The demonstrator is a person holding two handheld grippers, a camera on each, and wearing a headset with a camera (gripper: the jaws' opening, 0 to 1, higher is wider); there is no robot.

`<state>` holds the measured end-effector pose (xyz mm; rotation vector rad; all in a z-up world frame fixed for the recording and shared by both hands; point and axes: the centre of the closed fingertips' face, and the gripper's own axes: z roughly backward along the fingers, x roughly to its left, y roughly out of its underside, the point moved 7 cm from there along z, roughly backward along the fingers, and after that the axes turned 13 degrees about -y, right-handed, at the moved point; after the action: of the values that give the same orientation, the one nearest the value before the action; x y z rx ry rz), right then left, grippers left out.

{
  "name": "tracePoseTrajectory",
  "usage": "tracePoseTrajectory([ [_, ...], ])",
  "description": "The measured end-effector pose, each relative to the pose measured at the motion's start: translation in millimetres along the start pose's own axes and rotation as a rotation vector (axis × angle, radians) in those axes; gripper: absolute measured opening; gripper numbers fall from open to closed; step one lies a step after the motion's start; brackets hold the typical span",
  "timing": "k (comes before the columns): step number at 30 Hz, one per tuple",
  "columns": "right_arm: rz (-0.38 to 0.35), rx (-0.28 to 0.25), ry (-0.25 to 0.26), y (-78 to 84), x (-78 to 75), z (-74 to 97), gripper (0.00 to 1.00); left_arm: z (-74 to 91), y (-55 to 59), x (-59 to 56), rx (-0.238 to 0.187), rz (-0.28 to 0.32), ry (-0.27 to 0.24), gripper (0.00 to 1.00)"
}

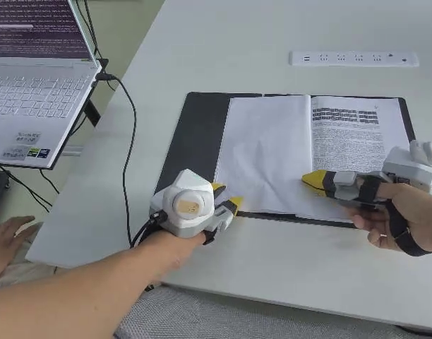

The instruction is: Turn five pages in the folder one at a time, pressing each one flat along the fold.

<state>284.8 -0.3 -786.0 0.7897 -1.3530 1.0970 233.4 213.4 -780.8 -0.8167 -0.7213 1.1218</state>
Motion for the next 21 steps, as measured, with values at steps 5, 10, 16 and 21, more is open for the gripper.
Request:
tracePoseTrajectory([
  [5,-0.007,0.008,-0.002,11.9,2.8,4.1,0.00,-0.6,0.4,0.5,0.000,0.000,-0.001,0.22],
  [10,-0.009,0.019,-0.003,25.2,6.9,8.5,0.00,-0.8,0.6,1.0,0.000,-0.001,-0.001,0.22],
  [16,-0.005,0.028,-0.006,36.9,8.3,14.0,0.00,-1.5,0.8,1.5,0.003,-0.003,-0.002,0.22],
  [21,-0.027,0.034,-0.008,47.8,8.5,19.8,0.00,-1.3,0.6,1.5,0.005,-0.003,-0.002,0.22],
])
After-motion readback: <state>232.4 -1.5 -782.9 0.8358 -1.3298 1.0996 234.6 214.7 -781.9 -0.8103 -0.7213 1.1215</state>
